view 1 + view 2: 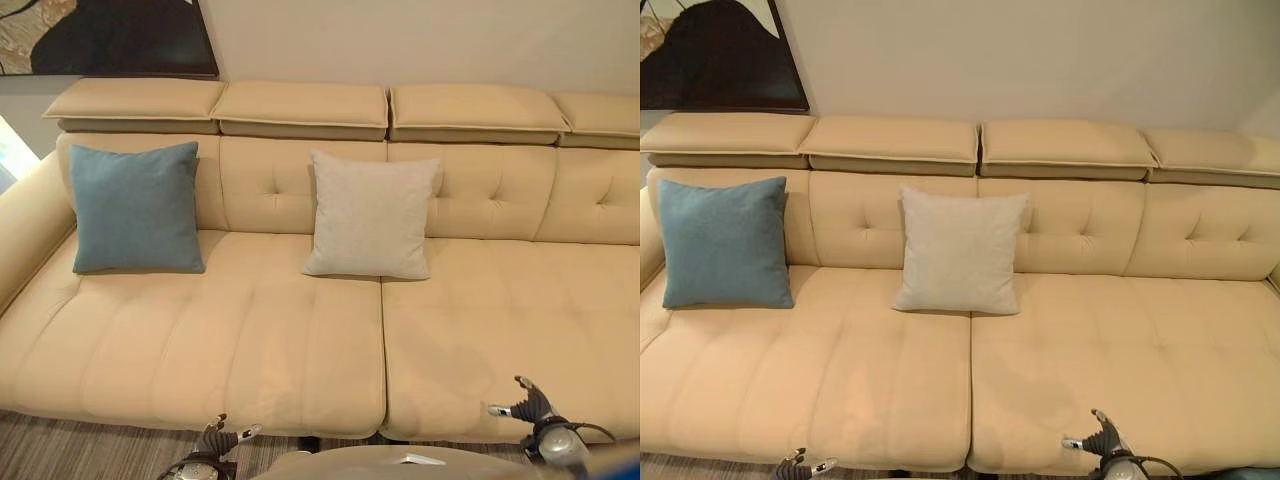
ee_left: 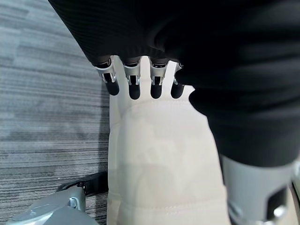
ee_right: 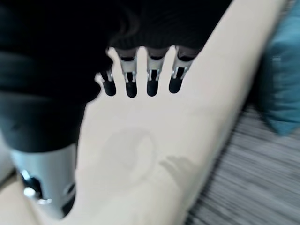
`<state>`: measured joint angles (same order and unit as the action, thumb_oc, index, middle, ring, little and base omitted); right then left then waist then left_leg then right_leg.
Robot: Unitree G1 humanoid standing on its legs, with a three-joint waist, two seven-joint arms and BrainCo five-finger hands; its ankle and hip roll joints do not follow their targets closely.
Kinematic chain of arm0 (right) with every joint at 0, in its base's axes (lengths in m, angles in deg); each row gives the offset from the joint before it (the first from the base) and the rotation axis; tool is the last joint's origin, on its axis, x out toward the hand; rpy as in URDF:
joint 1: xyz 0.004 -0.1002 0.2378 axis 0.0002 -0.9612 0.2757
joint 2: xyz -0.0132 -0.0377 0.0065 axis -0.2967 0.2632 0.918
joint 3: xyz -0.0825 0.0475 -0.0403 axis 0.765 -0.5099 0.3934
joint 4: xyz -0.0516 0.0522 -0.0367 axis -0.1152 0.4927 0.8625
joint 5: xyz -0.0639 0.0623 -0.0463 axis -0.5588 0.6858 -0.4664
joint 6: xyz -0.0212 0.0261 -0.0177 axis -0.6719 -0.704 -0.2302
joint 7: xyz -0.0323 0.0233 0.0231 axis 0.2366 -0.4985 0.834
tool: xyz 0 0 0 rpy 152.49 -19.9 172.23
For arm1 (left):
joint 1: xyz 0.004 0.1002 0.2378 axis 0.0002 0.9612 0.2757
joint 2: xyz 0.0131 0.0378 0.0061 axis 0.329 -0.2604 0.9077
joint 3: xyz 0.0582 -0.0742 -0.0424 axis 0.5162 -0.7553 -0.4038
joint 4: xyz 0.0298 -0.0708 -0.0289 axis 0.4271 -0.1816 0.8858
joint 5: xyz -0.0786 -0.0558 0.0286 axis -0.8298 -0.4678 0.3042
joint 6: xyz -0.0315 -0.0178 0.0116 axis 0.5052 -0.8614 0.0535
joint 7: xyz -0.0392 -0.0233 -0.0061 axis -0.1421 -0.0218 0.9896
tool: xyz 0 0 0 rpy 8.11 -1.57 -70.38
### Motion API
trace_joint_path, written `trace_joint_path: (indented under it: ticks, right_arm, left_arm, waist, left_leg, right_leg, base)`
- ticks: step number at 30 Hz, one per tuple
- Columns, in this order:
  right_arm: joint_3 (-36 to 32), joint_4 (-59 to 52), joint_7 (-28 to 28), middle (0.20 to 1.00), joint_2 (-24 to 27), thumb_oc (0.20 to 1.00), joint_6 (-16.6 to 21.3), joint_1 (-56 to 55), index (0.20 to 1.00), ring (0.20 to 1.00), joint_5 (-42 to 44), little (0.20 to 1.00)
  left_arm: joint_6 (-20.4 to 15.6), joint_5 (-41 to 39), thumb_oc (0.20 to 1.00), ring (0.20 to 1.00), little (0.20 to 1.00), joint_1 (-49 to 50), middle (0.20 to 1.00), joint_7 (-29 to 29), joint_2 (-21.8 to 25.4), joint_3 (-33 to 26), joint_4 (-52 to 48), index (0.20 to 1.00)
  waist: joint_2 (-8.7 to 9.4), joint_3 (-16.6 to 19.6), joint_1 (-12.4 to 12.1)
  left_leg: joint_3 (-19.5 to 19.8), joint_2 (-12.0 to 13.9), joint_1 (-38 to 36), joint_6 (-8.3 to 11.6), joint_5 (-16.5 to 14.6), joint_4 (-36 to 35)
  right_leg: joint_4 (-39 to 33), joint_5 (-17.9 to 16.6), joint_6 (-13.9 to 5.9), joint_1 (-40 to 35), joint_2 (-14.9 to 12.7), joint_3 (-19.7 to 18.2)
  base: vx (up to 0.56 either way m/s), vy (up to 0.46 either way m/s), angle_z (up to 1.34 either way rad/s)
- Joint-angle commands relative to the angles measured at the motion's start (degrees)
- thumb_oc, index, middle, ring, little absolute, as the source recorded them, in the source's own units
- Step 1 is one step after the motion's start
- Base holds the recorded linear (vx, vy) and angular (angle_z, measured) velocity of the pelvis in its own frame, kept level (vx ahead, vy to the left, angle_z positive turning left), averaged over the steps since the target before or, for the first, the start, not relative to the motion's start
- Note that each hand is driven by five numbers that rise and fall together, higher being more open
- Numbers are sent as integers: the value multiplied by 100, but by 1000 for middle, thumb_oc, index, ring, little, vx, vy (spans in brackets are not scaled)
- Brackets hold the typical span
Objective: Pick up all the scattered cushions and arrange them neatly on the sofa.
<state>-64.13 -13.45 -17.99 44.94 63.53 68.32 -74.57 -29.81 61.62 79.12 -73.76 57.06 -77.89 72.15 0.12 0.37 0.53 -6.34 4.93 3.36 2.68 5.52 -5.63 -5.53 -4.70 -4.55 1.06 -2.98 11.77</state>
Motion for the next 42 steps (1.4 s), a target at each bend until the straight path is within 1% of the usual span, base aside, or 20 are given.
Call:
trace_joint_path:
  ticks: [1,3,4,5,7,11,13,19,22,24,25,26,29,31,32,33,37,40,41,42]
  right_arm:
    - [40,-89,116,1000,24,1000,79,409,1000,1000,209,1000]
    - [108,106,131,1000,12,1000,39,487,1000,1000,233,1000]
    - [166,233,116,1000,8,1000,6,564,1000,1000,237,1000]
    - [166,237,117,1000,8,1000,8,569,1000,1000,237,1000]
    - [264,361,115,1000,40,1000,-7,672,1000,1000,147,1000]
    - [357,537,53,1000,34,1000,-72,850,1000,1000,144,1000]
    - [382,610,54,1000,30,1000,-113,875,1000,1000,90,1000]
    - [372,791,104,1000,-117,1000,-224,972,1000,1000,89,1000]
    - [333,758,163,1000,-208,1000,-279,1018,1000,1000,168,1000]
    - [363,781,158,1000,-268,1000,-319,1050,1000,1000,132,1000]
    - [387,777,171,1000,-292,1000,-329,1086,1000,1000,127,1000]
    - [411,822,166,1000,-324,1000,-327,1050,1000,1000,134,1000]
    - [389,898,157,1000,-325,1000,-309,936,1000,1000,164,1000]
    - [396,950,147,1000,-344,1000,-301,882,1000,1000,136,1000]
    - [381,989,132,1000,-361,1000,-296,891,1000,1000,133,1000]
    - [388,984,140,1000,-376,1000,-309,896,1000,1000,140,1000]
    - [395,866,214,1000,-394,1000,-293,943,1000,1000,306,1000]
    - [333,841,277,1000,-376,1000,-267,886,1000,1000,517,1000]
    - [311,931,303,1000,-371,1000,-292,855,1000,1000,595,1000]
    - [306,1012,322,1000,-378,1000,-305,833,1000,1000,591,1000]
  left_arm:
    - [-63,267,1000,1000,1000,-563,1000,166,178,72,-21,1000]
    - [-35,328,1000,1000,1000,-676,1000,172,154,182,88,1000]
    - [7,371,1000,1000,1000,-751,1000,142,112,232,213,1000]
    - [6,372,1000,1000,1000,-755,1000,142,111,231,217,1000]
    - [-14,543,1000,1000,1000,-818,1000,99,62,371,353,1000]
    - [-17,453,1000,1000,1000,-868,1000,79,-85,385,445,1000]
    - [11,433,1000,1000,1000,-892,1000,59,-118,445,430,1000]
    - [29,469,1000,1000,1000,-1116,1000,75,-145,581,536,1000]
    - [31,493,1000,1000,1000,-1189,1000,123,-132,595,596,1000]
    - [52,547,1000,1000,1000,-1202,1000,152,-93,573,669,1000]
    - [61,570,1000,1000,1000,-1233,1000,166,-50,579,690,1000]
    - [83,600,1000,1000,1000,-1242,1000,148,2,561,719,1000]
    - [97,578,1000,1000,1000,-1154,1000,120,42,494,719,1000]
    - [104,554,1000,1000,1000,-1080,1000,102,41,449,717,1000]
    - [94,525,1000,1000,1000,-1060,1000,102,37,417,738,1000]
    - [94,516,1000,1000,1000,-1039,1000,105,31,433,721,1000]
    - [84,451,1000,1000,1000,-1145,1000,142,5,499,651,1000]
    - [89,460,1000,1000,1000,-1313,1000,143,-83,690,519,1000]
    - [84,408,1000,1000,1000,-1389,1000,143,-151,799,412,1000]
    - [79,392,1000,1000,1000,-1408,1000,137,-196,868,345,1000]
  waist:
    - [139,-435,48]
    - [169,-540,45]
    - [217,-608,33]
    - [214,-611,34]
    - [274,-648,37]
    - [262,-587,77]
    - [214,-538,127]
    - [237,-543,242]
    - [296,-644,192]
    - [306,-757,153]
    - [304,-830,110]
    - [268,-894,35]
    - [206,-863,-92]
    - [191,-795,-182]
    - [252,-704,-315]
    - [296,-699,-356]
    - [386,-703,-314]
    - [362,-844,-178]
    - [352,-955,-156]
    - [339,-997,-158]
  left_leg:
    - [-95,97,-214,316,-192,234]
    - [-15,117,12,325,-242,672]
    - [135,17,130,305,-519,1100]
    - [137,20,145,303,-539,1131]
    - [370,-188,149,245,-915,1508]
    - [980,-492,-64,157,-1340,1728]
    - [1100,-555,-201,98,-1445,1480]
    - [1014,-697,-332,-74,-1387,969]
    - [938,-823,-255,-176,-1302,815]
    - [831,-832,-223,-221,-1238,765]
    - [762,-816,-173,-263,-1195,776]
    - [648,-785,-62,-324,-1097,778]
    - [493,-717,-13,-414,-980,714]
    - [370,-674,52,-436,-946,714]
    - [159,-654,206,-405,-907,785]
    - [88,-657,225,-390,-903,819]
    - [-13,-560,399,-277,-879,1050]
    - [22,-415,635,-88,-821,1466]
    - [150,-395,797,-8,-784,1716]
    - [446,-478,828,24,-835,1794]
  right_leg:
    - [126,700,-184,-365,-17,41]
    - [120,706,-141,-370,-34,39]
    - [181,657,-110,-294,-98,-3]
    - [185,659,-112,-293,-97,-2]
    - [260,576,-109,-180,-185,-73]
    - [378,460,-105,108,-151,-347]
    - [422,416,-132,212,-128,-428]
    - [527,15,-336,674,-294,-606]
    - [537,-188,-487,956,-387,-655]
    - [695,-272,-581,1159,-451,-601]
    - [859,-187,-604,1212,-473,-512]
    - [1244,61,-524,1171,-523,-230]
    - [1876,469,-383,928,-501,35]
    - [2002,682,-321,718,-522,177]
    - [1720,767,-372,295,-579,333]
    - [1585,762,-357,224,-568,321]
    - [943,752,-332,108,-365,54]
    - [578,716,-209,-15,-238,20]
    - [518,665,-152,-5,-221,-12]
    - [452,598,-139,31,-206,-59]
  base:
    - [-78,-47,7]
    - [-168,-63,8]
    - [-154,-36,11]
    - [-139,-11,1]
    - [-118,26,-17]
    - [-90,70,-40]
    - [-45,121,-27]
    - [-103,163,-20]
    - [-190,165,-47]
    - [-197,107,-69]
    - [-288,111,-86]
    - [-295,121,-62]
    - [-182,74,-71]
    - [-156,-20,-55]
    - [-151,-70,-69]
    - [-151,-117,-77]
    - [-77,-144,-67]
    - [-169,-159,7]
    - [-244,-87,-14]
    - [-244,-54,-27]
